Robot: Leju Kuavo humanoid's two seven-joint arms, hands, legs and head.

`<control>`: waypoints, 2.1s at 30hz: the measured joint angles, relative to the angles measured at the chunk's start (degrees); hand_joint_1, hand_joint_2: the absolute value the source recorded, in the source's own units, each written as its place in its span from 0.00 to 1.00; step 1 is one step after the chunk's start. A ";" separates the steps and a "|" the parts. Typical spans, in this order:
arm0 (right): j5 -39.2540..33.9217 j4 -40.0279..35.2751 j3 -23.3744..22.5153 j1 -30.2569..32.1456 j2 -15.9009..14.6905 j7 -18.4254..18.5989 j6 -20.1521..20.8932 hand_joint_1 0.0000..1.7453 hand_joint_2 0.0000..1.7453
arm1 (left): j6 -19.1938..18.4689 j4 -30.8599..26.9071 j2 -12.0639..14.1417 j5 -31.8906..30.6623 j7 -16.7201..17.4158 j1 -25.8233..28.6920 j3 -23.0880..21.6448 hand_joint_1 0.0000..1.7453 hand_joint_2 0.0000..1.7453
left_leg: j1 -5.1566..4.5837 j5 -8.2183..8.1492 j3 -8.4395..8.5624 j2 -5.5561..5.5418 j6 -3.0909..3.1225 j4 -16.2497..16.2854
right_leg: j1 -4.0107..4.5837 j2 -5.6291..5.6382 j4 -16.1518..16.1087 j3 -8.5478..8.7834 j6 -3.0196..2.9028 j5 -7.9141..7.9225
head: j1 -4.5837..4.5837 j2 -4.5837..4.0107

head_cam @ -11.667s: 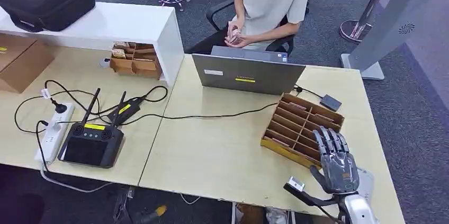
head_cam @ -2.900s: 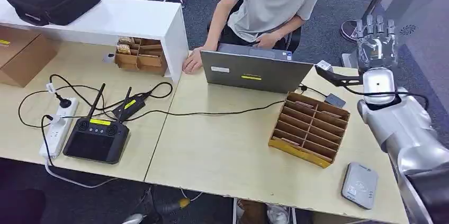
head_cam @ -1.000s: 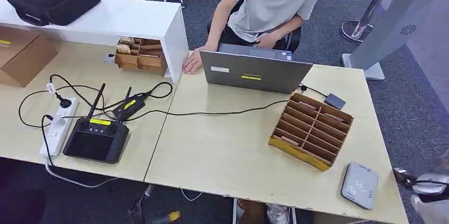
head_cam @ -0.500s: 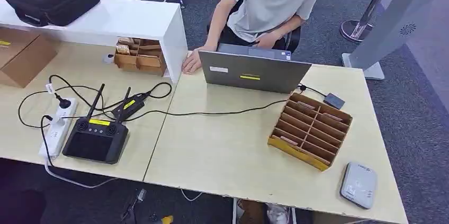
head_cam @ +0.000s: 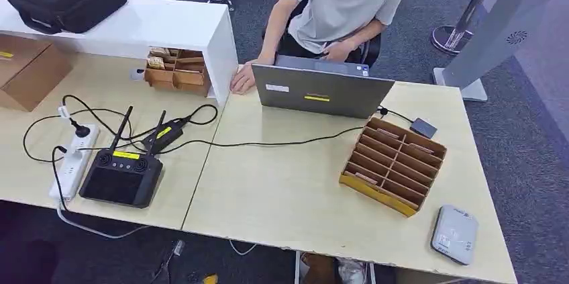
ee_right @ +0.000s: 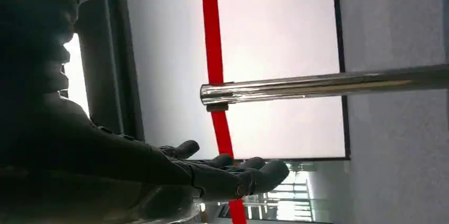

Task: Pass the card to the sensor for recognition and then transmit it.

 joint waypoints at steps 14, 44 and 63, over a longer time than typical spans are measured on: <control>-4.87 0.79 -6.08 6.42 14.63 -2.29 0.42 0.00 1.00 | 2.73 0.00 -0.15 -0.63 3.37 -0.94 -0.48 0.00 1.00 | 0.06 -0.13 0.18 0.15 -0.28 -0.12 | 0.10 0.11 0.11 0.03 -0.26 -0.16 | 0.00 0.00; -16.26 1.40 -19.34 7.78 28.79 -7.65 2.25 0.00 1.00 | 7.04 -0.63 -0.39 -2.16 5.38 -2.55 -1.62 0.00 1.00 | 0.06 -0.15 0.29 0.30 -0.36 -0.16 | 0.14 0.35 0.16 0.04 -0.35 -0.19 | 0.00 0.00; -36.26 -1.33 -20.57 11.53 29.49 -16.90 1.27 0.00 0.00 | 8.70 -2.47 0.20 -3.65 3.69 2.81 -1.77 0.00 1.00 | 0.07 -0.33 0.39 0.44 -0.61 -0.17 | 0.22 0.55 0.16 0.06 -0.53 -0.28 | 0.00 0.00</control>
